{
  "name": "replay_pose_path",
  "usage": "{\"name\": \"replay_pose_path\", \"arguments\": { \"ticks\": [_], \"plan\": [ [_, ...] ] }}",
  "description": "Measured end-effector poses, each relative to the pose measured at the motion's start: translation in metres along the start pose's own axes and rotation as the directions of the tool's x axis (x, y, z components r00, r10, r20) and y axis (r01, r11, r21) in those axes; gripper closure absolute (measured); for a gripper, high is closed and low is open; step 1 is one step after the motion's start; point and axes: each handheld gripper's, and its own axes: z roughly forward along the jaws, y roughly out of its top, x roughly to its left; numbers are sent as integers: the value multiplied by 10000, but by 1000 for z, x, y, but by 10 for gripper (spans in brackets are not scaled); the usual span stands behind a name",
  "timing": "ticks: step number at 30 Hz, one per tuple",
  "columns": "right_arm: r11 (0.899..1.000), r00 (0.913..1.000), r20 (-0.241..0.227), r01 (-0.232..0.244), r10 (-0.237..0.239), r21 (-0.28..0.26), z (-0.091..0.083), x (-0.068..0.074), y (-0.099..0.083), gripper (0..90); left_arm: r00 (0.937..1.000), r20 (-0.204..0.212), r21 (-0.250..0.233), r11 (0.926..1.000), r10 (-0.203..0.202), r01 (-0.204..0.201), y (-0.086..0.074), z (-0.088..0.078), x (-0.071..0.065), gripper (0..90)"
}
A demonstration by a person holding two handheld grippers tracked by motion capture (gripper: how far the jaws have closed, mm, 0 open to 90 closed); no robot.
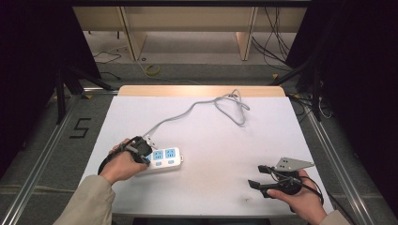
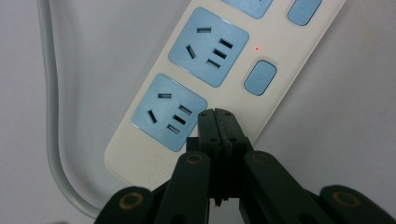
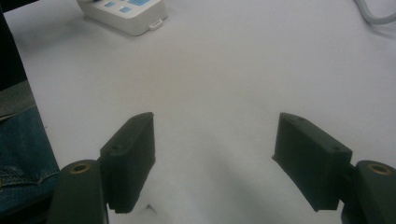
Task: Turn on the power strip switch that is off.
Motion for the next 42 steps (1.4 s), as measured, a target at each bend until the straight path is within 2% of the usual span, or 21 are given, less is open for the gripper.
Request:
{"name": "replay_pose_path", "arguments": {
  "ticks": [8,15,19,24,26,27,30,32,35,39,42],
  "plan": [
    [10000,10000,-6,5,-5,-3,0,0,0,294,9999,121,-145,9998,100,-98,-1,-2,2,899],
    [10000,10000,0,16,-16,-4,0,0,0,294,10000,12,-307,9995,32,-32,-2,-1,2,899],
    [10000,10000,11,-41,42,-26,0,-1,0,294,9999,-44,-765,9970,-115,111,-2,-5,3,897],
    [10000,10000,39,-20,20,-90,-1,0,0,294,9990,-126,-1386,9895,-435,414,-5,-10,4,895],
    [10000,10000,48,-23,23,-69,-1,0,0,294,9973,37,-1698,9828,-727,723,-6,-11,4,890],
    [10000,10000,46,-18,18,-64,-1,0,0,294,9971,7,-1806,9807,-764,752,-7,-12,4,831],
    [10000,10000,17,2,-2,-53,-1,0,0,294,9964,-210,-2227,9719,-825,758,-8,-13,4,808],
    [10000,10000,19,-2,2,-26,-1,0,0,294,9947,-265,-2595,9616,-994,891,-9,-14,4,783],
    [10000,10000,22,-1,1,-29,0,-1,0,294,9963,-383,-3241,9441,-768,603,-11,-11,4,678],
    [10000,10000,25,-2,2,-38,0,-1,0,294,9969,-408,-3578,9325,-676,486,-14,-7,4,550],
    [10000,10000,31,-5,5,-27,0,-1,0,294,9960,-262,-4086,9102,-857,675,-14,-7,6,454]
  ]
}}
